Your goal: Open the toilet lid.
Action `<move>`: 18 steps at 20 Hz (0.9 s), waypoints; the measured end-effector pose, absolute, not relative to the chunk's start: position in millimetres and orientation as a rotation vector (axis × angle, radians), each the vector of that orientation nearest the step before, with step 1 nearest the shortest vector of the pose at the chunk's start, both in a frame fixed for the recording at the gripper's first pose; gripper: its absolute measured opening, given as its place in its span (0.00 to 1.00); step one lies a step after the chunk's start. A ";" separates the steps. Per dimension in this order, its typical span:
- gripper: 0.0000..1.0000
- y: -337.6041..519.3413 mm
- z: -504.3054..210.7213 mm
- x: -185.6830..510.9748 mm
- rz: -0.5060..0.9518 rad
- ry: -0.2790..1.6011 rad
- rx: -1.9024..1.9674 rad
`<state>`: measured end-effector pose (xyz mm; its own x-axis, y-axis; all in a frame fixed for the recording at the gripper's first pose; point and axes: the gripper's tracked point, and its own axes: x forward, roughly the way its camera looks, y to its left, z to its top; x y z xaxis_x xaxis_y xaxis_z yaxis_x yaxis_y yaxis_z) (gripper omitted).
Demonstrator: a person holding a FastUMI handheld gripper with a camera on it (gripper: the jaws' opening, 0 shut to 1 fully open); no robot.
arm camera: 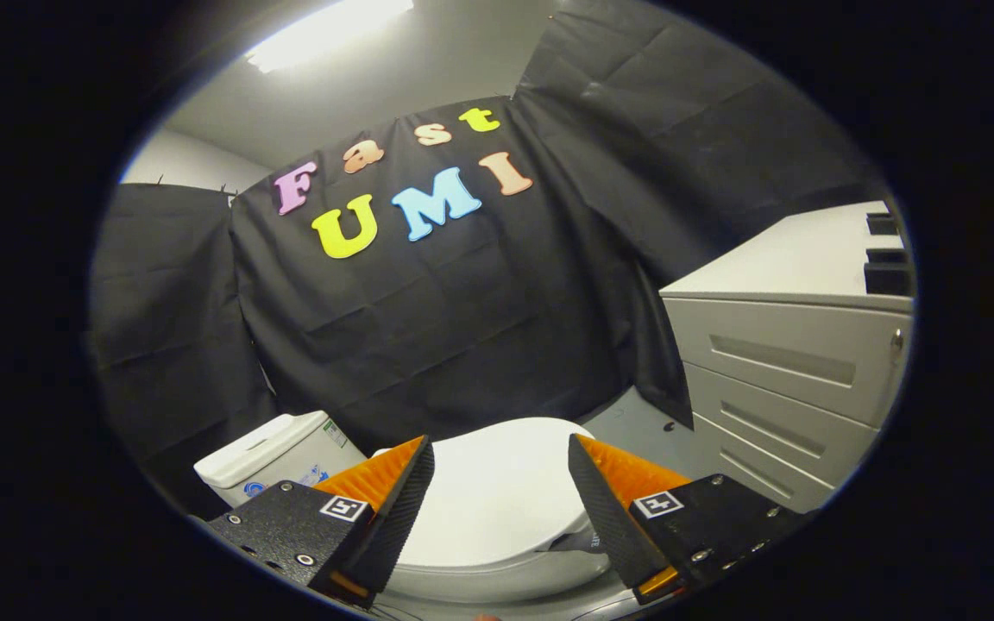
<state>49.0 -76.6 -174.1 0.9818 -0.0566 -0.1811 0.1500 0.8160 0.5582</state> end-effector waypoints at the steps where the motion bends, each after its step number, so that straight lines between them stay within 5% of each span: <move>1: 0.96 -78.3 -182.5 48.7 -0.122 0.165 0.632; 18: 0.96 -92.7 -294.0 33.1 -0.264 0.249 1.084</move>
